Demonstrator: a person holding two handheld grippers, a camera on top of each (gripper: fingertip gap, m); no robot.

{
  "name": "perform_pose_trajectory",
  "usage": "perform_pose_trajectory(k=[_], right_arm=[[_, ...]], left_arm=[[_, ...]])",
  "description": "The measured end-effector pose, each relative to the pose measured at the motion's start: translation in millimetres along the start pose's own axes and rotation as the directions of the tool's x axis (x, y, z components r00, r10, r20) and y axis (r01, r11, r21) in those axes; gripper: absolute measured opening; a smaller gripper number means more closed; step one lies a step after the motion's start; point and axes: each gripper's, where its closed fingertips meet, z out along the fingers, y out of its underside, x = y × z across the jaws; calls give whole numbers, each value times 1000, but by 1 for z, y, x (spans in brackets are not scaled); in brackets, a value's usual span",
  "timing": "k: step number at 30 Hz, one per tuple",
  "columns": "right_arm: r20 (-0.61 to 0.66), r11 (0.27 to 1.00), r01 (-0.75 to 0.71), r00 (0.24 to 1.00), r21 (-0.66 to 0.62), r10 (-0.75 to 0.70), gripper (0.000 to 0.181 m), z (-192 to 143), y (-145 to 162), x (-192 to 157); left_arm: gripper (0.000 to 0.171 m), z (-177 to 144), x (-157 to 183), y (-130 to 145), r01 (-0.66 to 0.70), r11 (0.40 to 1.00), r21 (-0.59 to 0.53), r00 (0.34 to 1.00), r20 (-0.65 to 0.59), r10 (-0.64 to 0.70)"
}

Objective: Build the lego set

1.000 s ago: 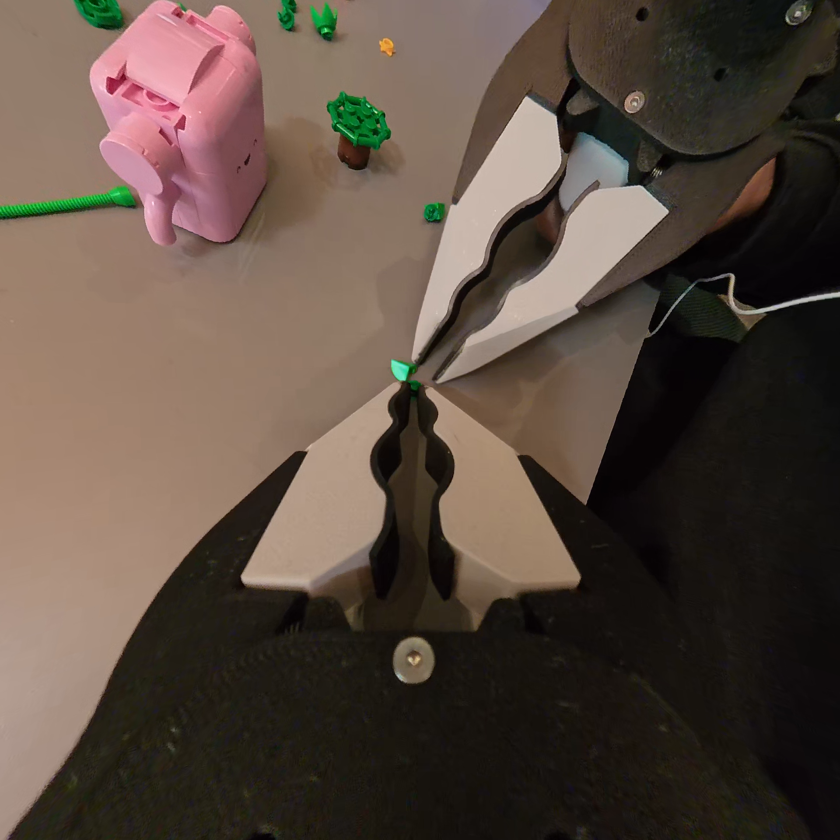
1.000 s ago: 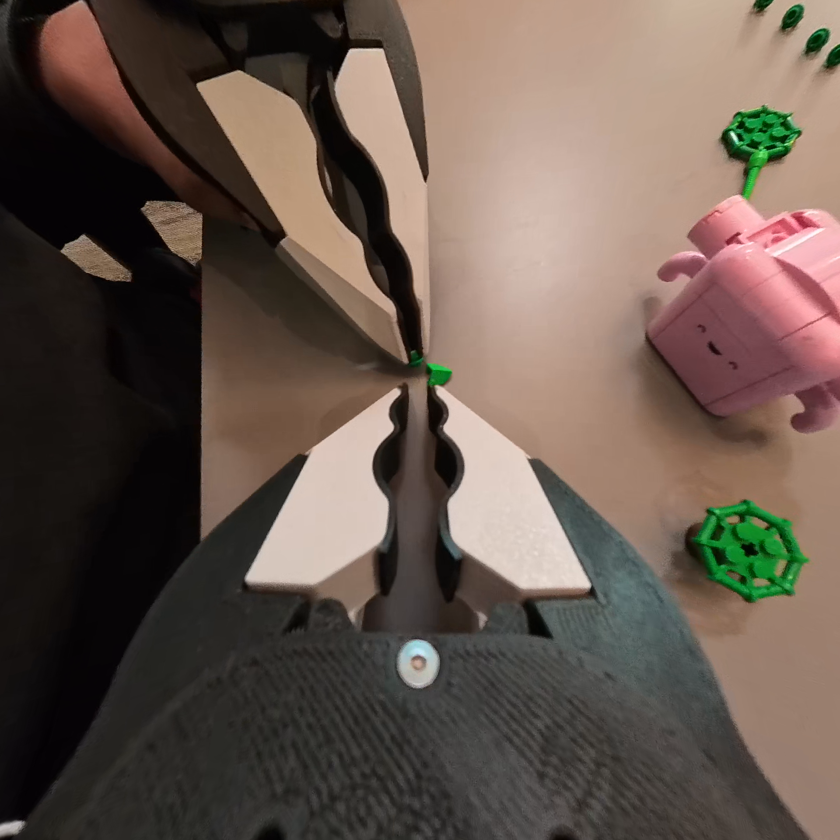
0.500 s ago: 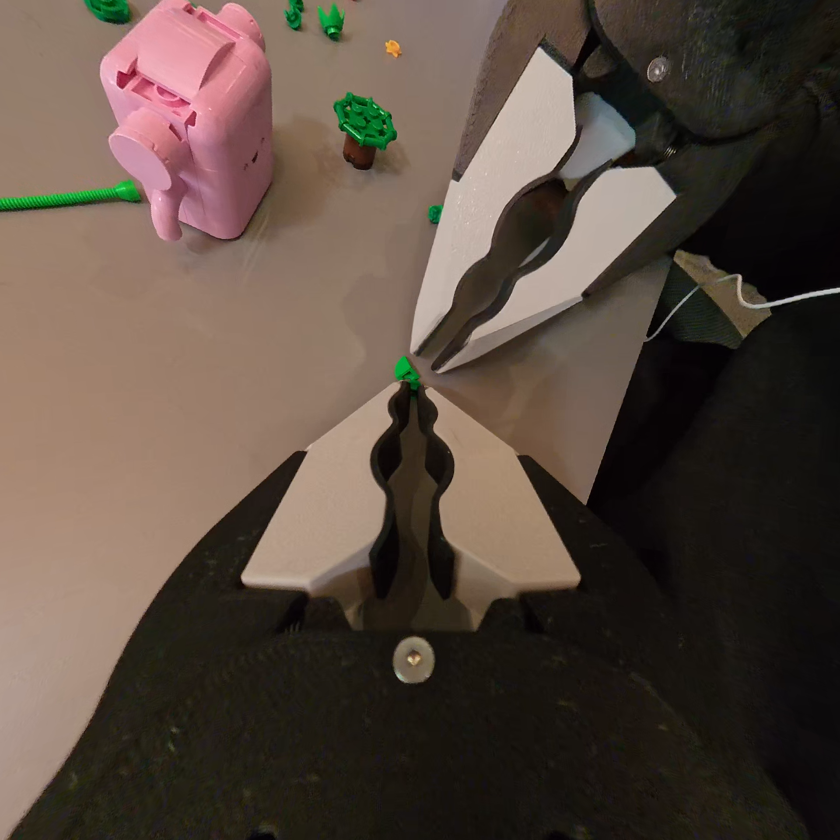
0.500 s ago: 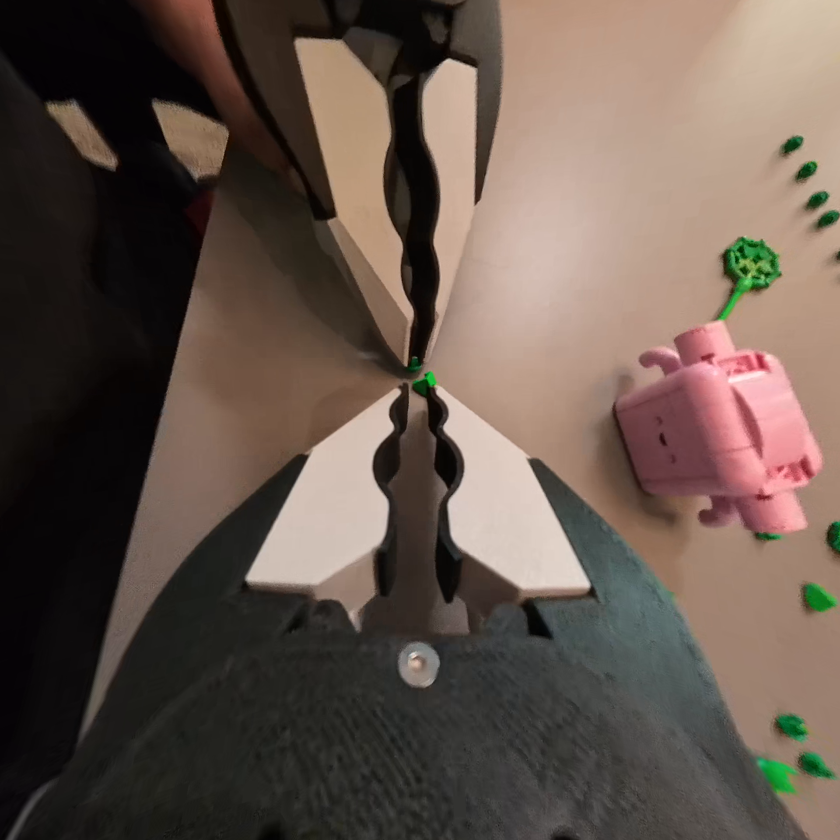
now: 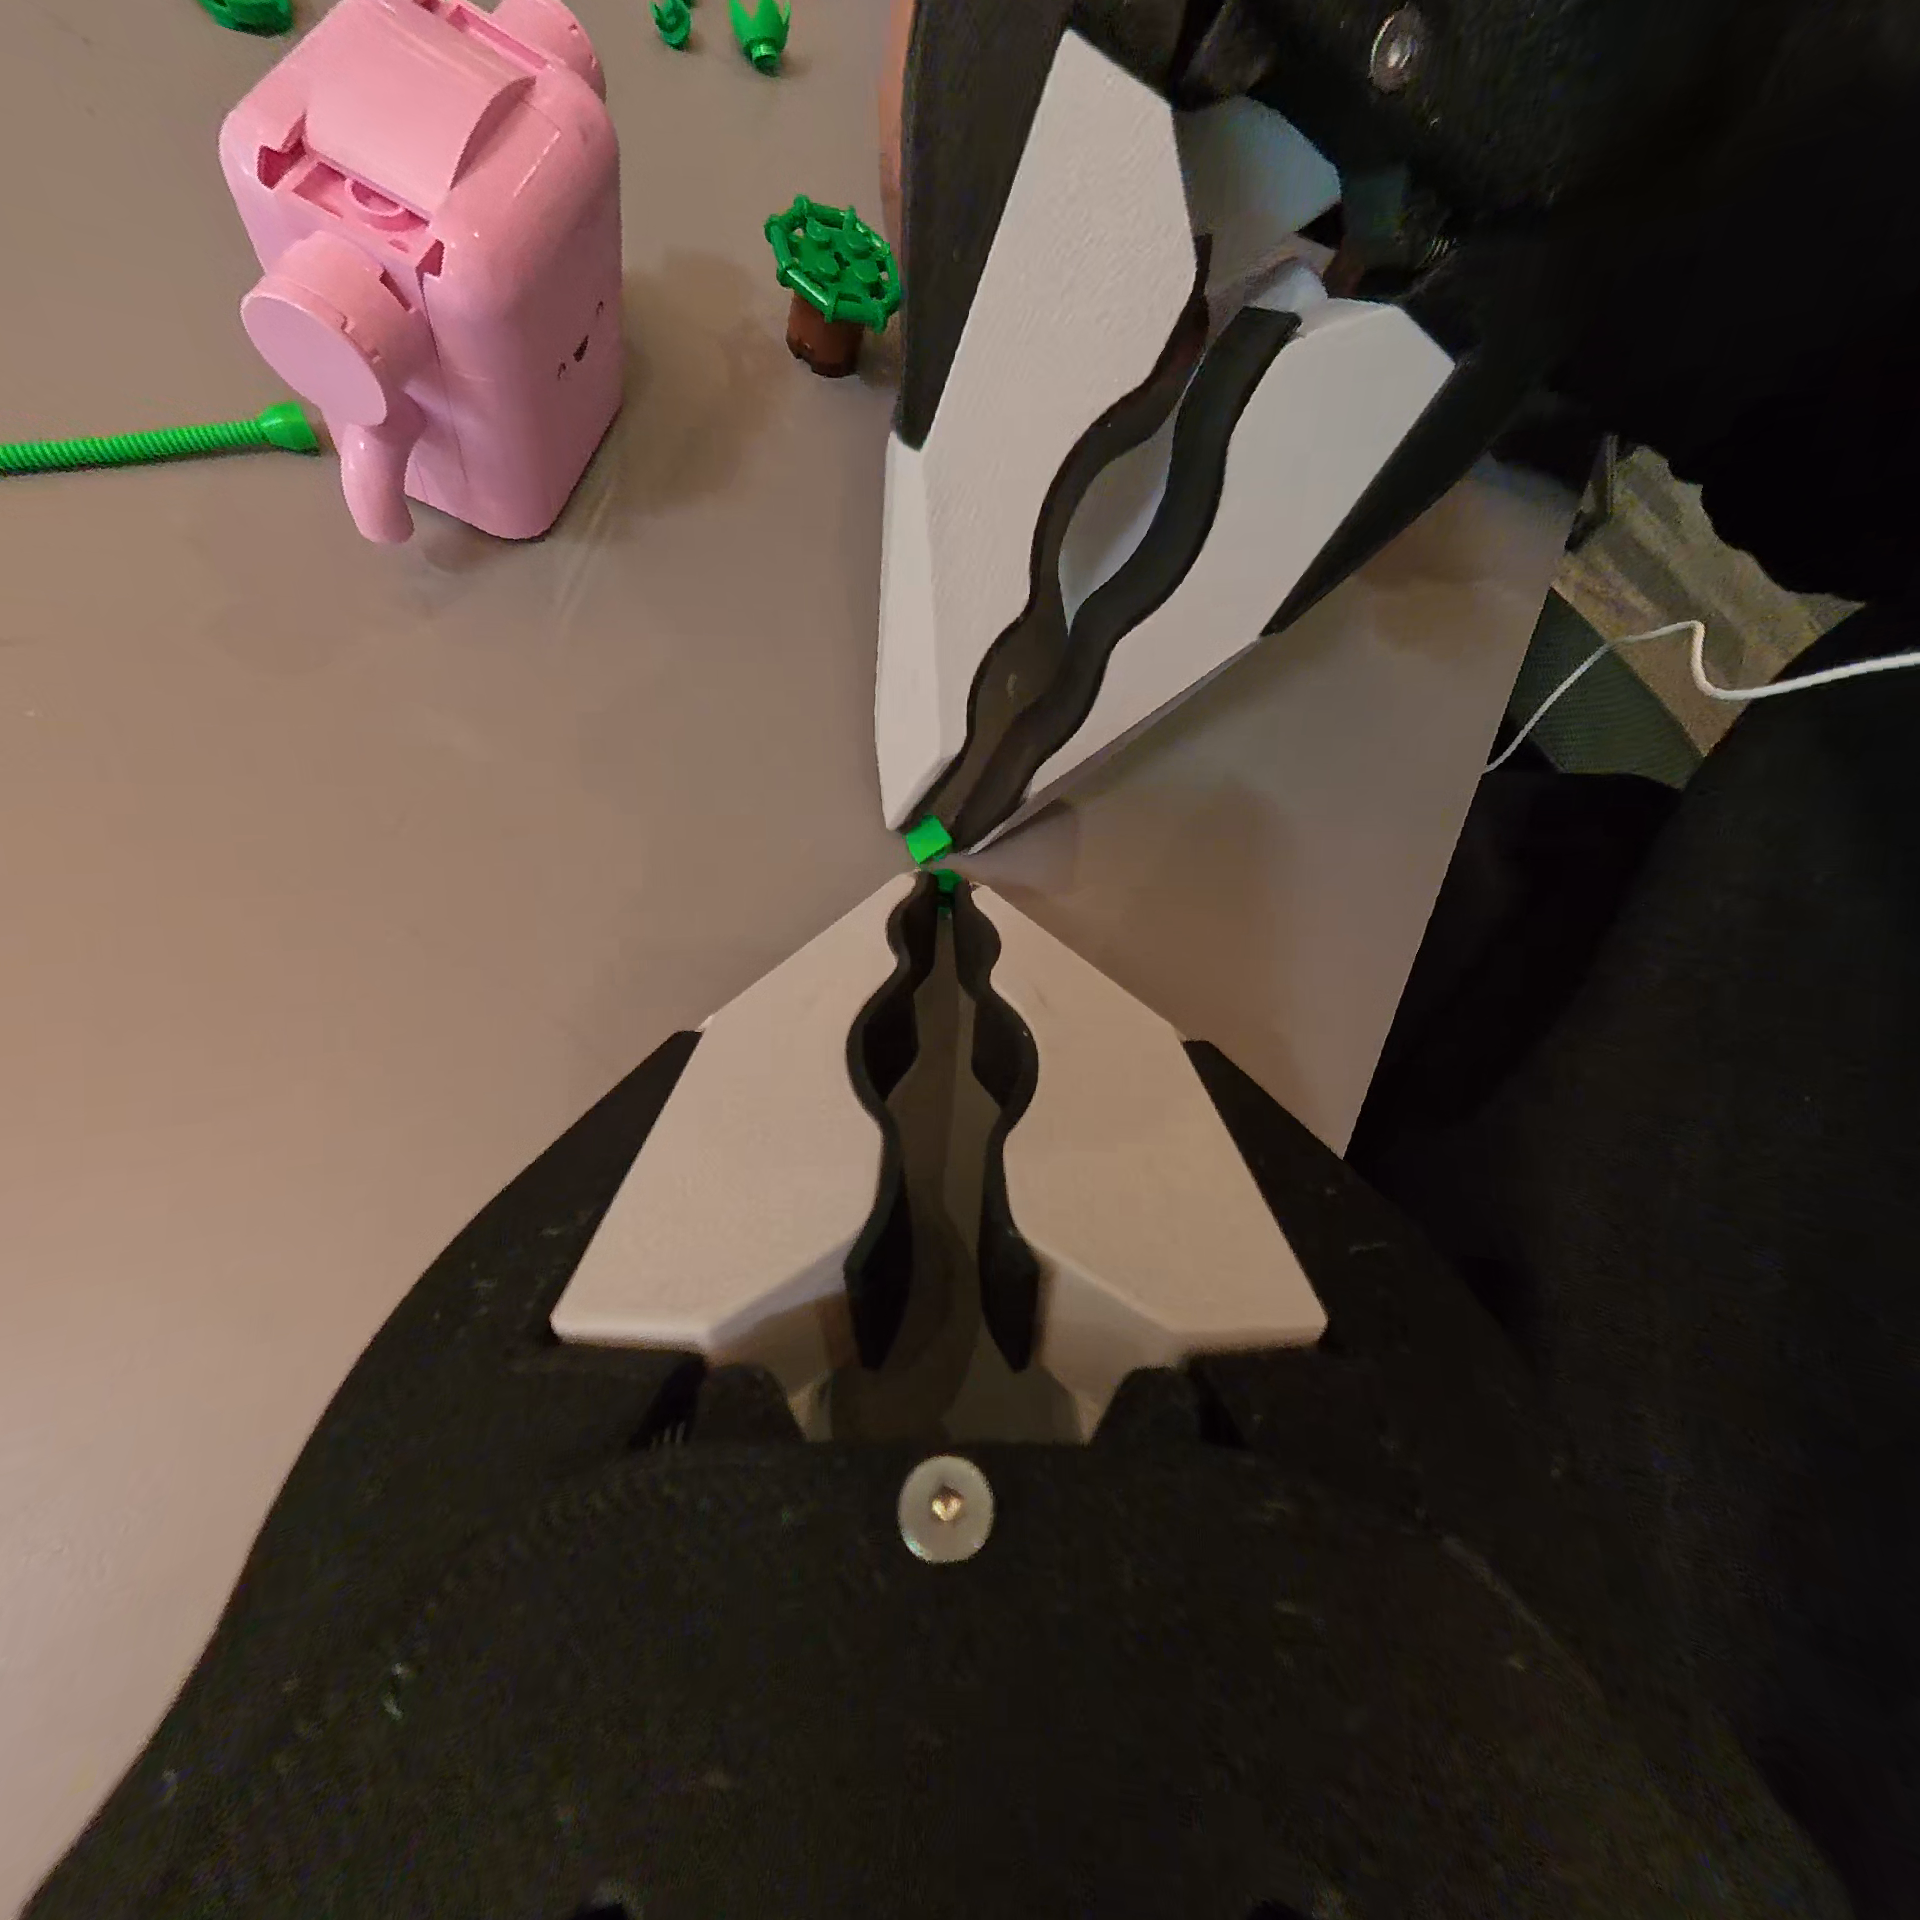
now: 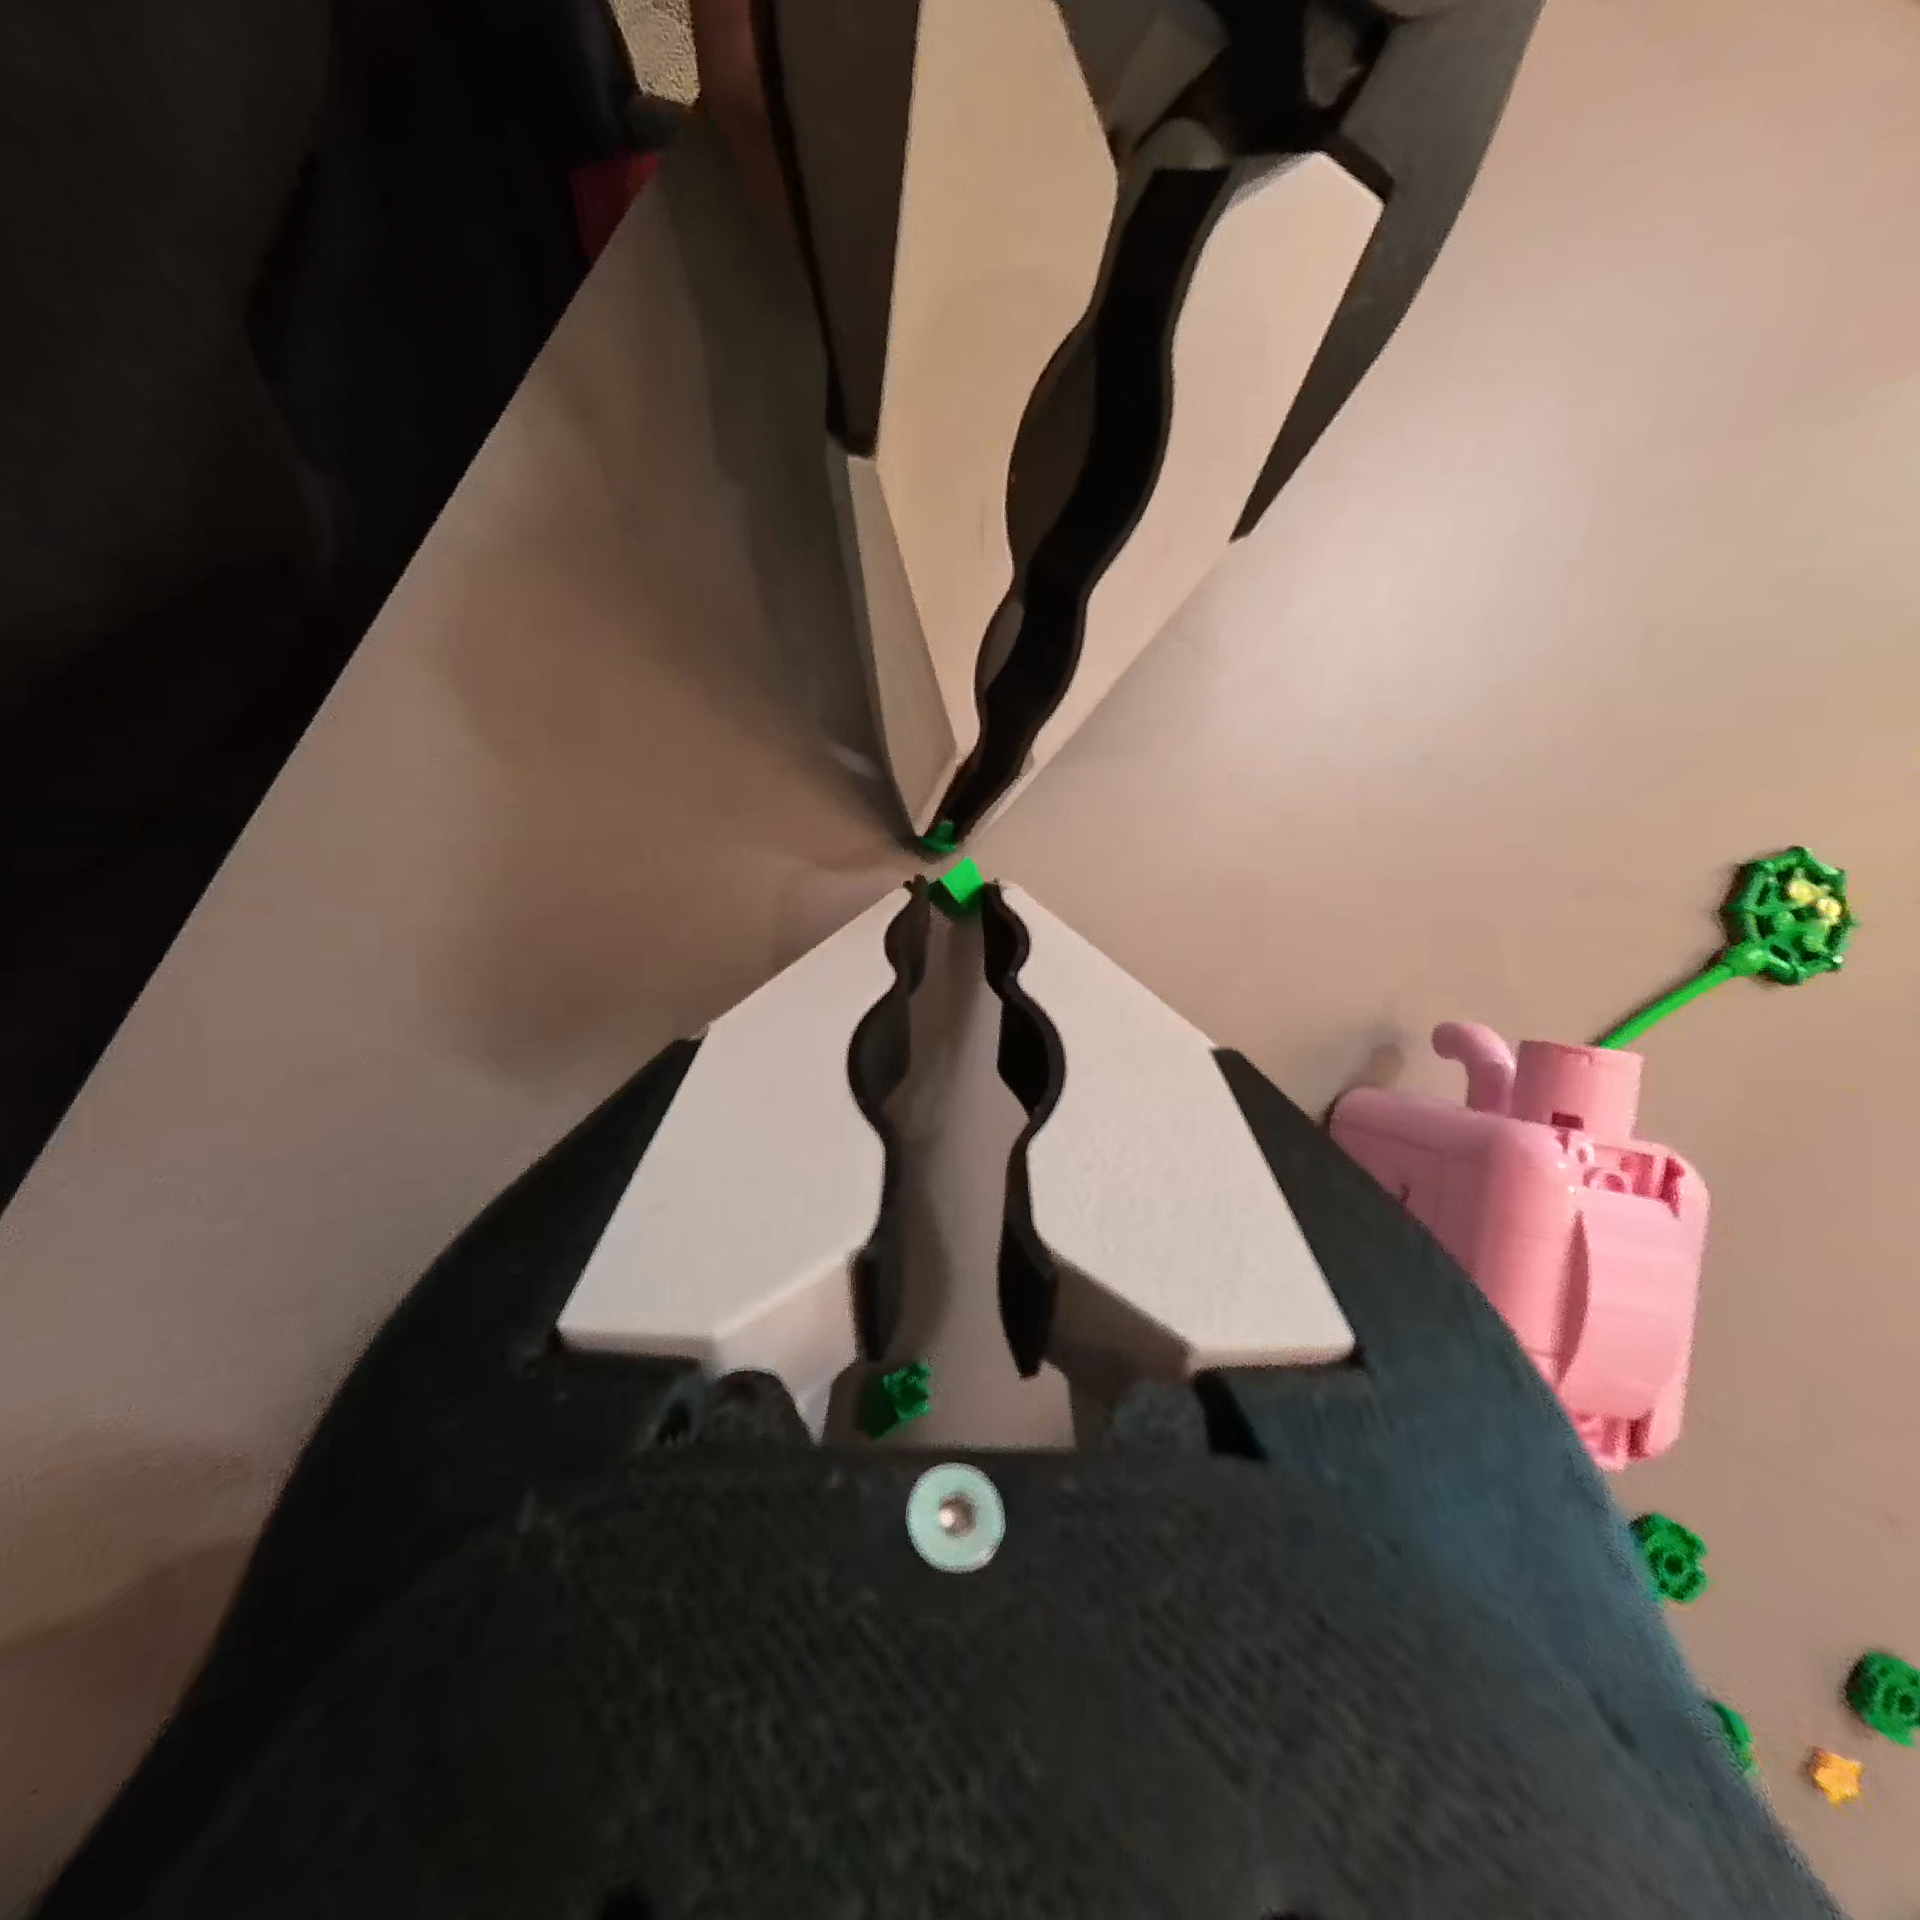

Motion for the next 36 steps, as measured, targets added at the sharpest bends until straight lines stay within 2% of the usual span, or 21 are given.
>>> perform_pose_trajectory(k=[9,17,24,31,36], right_arm=[[-2,999,-32,999,4,32,7,1,0,0],[-29,974,-214,976,75,216,6,0,0,-1],[45,868,-480,877,126,478,5,0,-3,-13],[14,807,-563,821,176,570,4,-1,-4,-18],[40,756,-611,783,235,620,4,-3,-4,-20]], left_arm=[[0,-1,1,-1,-1,1000,8,1000,-4,1],[0,-1,2,-2,-1,1000,14,1000,-13,1],[0,-8,-2,-3,-40,999,31,999,5,40],[0,-10,16,3,-149,989,22,986,-69,150],[0,-11,22,4,-179,983,24,979,-94,181]])
